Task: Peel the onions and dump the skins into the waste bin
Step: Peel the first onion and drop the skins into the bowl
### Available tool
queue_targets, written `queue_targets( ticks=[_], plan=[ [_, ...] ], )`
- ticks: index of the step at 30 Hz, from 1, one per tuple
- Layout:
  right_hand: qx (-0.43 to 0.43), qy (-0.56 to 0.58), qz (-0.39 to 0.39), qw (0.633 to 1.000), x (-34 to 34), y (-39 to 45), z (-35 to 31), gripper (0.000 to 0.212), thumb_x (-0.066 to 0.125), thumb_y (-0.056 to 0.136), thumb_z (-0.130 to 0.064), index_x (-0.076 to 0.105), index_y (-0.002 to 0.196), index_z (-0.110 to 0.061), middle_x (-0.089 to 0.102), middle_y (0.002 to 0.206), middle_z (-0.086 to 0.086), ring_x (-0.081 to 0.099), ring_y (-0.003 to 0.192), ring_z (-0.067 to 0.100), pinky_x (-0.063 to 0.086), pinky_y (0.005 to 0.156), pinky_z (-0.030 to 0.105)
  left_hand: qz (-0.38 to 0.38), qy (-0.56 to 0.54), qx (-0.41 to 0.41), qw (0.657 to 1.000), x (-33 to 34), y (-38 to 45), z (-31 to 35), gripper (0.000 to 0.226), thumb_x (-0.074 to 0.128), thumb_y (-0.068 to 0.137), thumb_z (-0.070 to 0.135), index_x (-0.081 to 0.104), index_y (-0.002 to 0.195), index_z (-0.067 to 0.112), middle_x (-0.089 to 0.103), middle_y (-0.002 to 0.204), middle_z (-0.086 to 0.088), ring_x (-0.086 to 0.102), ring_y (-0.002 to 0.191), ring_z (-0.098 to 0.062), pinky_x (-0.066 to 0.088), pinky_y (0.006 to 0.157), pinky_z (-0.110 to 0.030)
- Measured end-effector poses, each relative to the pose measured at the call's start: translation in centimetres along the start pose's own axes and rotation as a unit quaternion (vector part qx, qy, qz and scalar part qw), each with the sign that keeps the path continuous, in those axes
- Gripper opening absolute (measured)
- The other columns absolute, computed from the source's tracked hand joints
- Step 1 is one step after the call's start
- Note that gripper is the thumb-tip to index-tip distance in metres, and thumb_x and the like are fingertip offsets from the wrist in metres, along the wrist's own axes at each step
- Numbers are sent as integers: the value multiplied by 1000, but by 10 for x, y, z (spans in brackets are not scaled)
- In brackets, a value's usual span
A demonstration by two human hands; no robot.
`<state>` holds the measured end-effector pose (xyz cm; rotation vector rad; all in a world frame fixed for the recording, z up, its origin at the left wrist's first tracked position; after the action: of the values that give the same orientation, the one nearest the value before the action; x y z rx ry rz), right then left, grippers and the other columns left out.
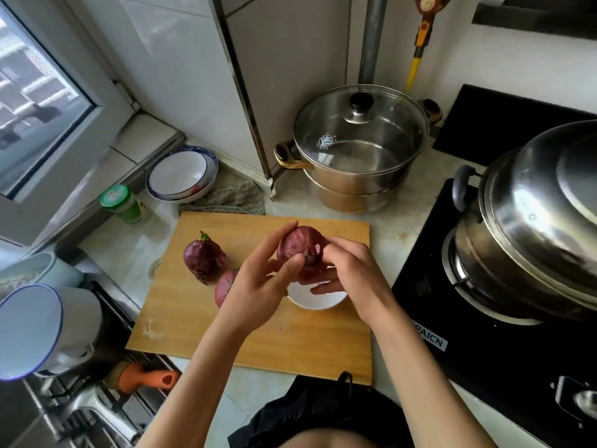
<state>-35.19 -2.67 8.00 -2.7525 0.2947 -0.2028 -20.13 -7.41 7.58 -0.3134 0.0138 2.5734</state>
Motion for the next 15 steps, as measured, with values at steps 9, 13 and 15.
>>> queue_targets(
  ticks=[9,13,15],
  plan=[
    [-12,-44,19,999,-3,-2,-3,23,56,95,-17,76,86,-19,74,80,5,75,78,21,63,65,49,-23,21,6,999,-8,0,0,54,69,94,36,50,144,29,71,122,5,72,102,-20,58,84,-30],
    [-10,-32,6,999,-1,-1,-2,33,51,96,-12,75,78,-24,73,70,-4,75,75,20,63,69,44,-16,9,9,1000,-10,0,-3,57,68,89,46,52,142,33,70,126,5,71,107,-29,58,95,-45],
    [-8,-31,6,999,0,0,1,34,51,96,-11,75,79,-25,73,71,-3,75,76,21,62,68,42,-15,9,2,1000,-12,-1,-4,56,69,89,46,52,141,34,70,125,6,71,106,-29,59,91,-42]
  ],
)
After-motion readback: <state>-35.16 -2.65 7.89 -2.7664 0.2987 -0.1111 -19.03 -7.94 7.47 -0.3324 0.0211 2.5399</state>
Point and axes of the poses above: each hand's wrist, its own y-axis towards the middle knuckle, its own x-axis out of the palm, z = x × y, the point moved 4 cm from there along y, towards the middle knuckle
